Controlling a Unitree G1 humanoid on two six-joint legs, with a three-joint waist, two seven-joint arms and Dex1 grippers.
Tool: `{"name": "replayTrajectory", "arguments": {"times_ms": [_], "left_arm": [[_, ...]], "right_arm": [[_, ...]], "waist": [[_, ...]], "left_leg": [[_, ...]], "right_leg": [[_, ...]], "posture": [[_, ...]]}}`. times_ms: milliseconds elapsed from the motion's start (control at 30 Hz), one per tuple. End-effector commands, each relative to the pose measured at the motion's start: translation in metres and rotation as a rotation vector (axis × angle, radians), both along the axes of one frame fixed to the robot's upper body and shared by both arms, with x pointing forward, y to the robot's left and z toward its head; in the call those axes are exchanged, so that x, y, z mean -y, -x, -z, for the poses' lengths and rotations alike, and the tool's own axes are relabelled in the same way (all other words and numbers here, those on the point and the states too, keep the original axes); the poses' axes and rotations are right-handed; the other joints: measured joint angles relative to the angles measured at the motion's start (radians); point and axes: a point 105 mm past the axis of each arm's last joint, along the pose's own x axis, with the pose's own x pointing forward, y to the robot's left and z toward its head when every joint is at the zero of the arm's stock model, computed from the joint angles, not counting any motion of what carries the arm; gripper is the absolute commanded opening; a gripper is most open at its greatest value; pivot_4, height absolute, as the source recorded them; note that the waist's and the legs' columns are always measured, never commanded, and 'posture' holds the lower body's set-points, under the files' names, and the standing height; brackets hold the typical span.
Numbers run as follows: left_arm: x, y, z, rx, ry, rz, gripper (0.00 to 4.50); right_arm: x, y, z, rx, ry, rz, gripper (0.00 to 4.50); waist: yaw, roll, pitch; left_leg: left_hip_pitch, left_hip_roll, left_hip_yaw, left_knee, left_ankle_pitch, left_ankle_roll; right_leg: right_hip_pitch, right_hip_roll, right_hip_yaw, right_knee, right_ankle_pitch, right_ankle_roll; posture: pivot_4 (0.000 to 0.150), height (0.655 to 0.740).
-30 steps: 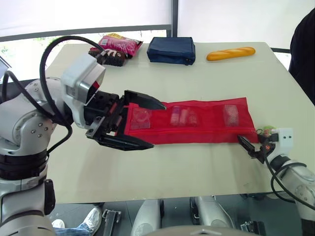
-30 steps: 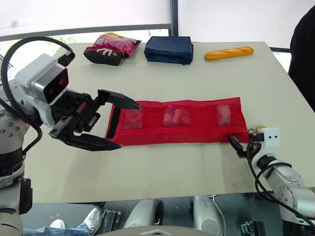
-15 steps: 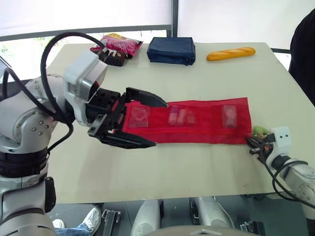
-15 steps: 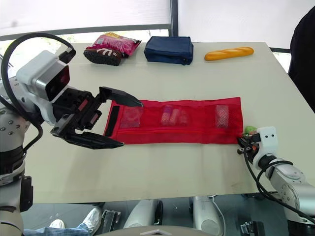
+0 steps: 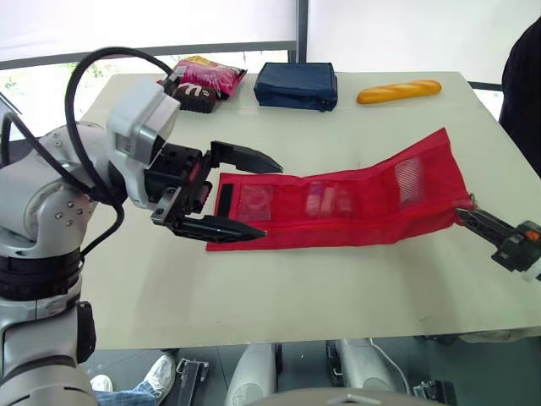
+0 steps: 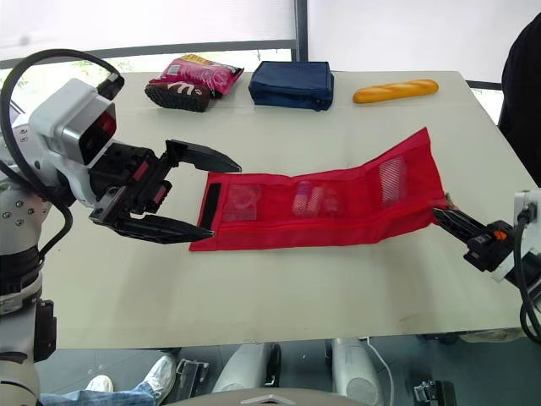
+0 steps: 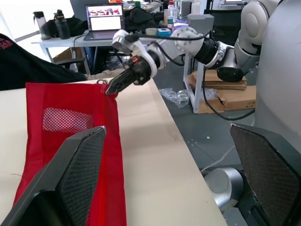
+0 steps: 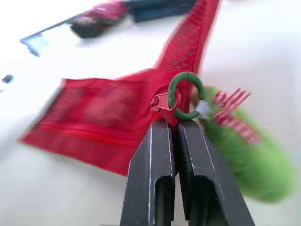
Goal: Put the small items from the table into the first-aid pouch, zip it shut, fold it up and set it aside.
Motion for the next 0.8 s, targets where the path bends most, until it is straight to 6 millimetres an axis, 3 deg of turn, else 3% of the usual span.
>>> {"name": "replayTrajectory", "arguments": {"times_ms": [33, 200, 433, 633, 733, 767, 800], "left_arm": [[-0.009, -0.001, -0.007, 0.051, 0.001, -0.051, 4.5], [-0.024, -0.002, -0.008, 0.072, -0.013, -0.138, 4.5], [-0.035, 0.001, -0.01, 0.091, -0.007, -0.212, 4.5], [-0.041, 0.002, -0.01, 0.089, 0.01, -0.263, 4.5], [-0.042, 0.001, -0.008, 0.083, 0.021, -0.278, 4.5], [-0.043, 0.001, -0.008, 0.076, 0.026, -0.282, 4.5], [-0.044, 0.0, -0.006, 0.069, 0.029, -0.288, 4.5]], "right_arm": [[-0.042, 0.002, -0.019, 0.016, -0.032, -0.192, 0.09], [-0.103, -0.011, -0.014, -0.04, -0.069, -0.372, 0.09], [-0.158, -0.032, 0.015, -0.105, 0.014, -0.454, 0.09], [-0.179, -0.037, 0.047, -0.088, 0.231, -0.525, 0.09], [-0.181, -0.036, 0.049, -0.035, 0.289, -0.563, 0.09], [-0.18, -0.032, 0.043, -0.012, 0.269, -0.589, 0.71], [-0.179, -0.028, 0.037, 0.01, 0.25, -0.618, 0.98]], "waist": [[-0.005, 0.0, 0.0], [-0.005, -0.001, 0.001], [0.002, -0.002, 0.001], [0.0, -0.002, 0.001], [0.001, -0.002, 0.001], [0.0, -0.002, 0.001], [0.0, -0.002, 0.001]], "left_leg": [[0.0, 0.0, 0.0, 0.0, 0.0, 0.0], [0.0, 0.001, 0.0, 0.0, 0.0, 0.0], [-0.007, 0.0, -0.003, 0.0, 0.0, 0.0], [-0.015, 0.0, -0.005, 0.002, 0.0, 0.0], [-0.015, 0.0, -0.005, 0.001, 0.0, 0.0], [-0.015, -0.001, -0.006, 0.001, 0.0, 0.0], [-0.015, -0.001, -0.006, 0.001, 0.0, 0.0]], "right_leg": [[0.0, 0.0, 0.0, 0.0, 0.0, 0.0], [-0.001, 0.001, 0.003, 0.0, 0.0, 0.0], [-0.006, -0.002, 0.001, 0.0, 0.0, 0.0], [-0.014, -0.004, 0.0, 0.0, 0.003, -0.004], [-0.014, -0.003, -0.001, 0.0, 0.003, -0.004], [-0.014, -0.003, -0.001, 0.0, 0.003, -0.004], [-0.014, -0.003, -0.001, 0.001, 0.003, -0.004]], "posture": [[0.15, 0.74], [0.15, 0.74], [0.15, 0.74], [0.15, 0.74], [0.15, 0.74], [0.15, 0.74], [0.15, 0.74]]}}
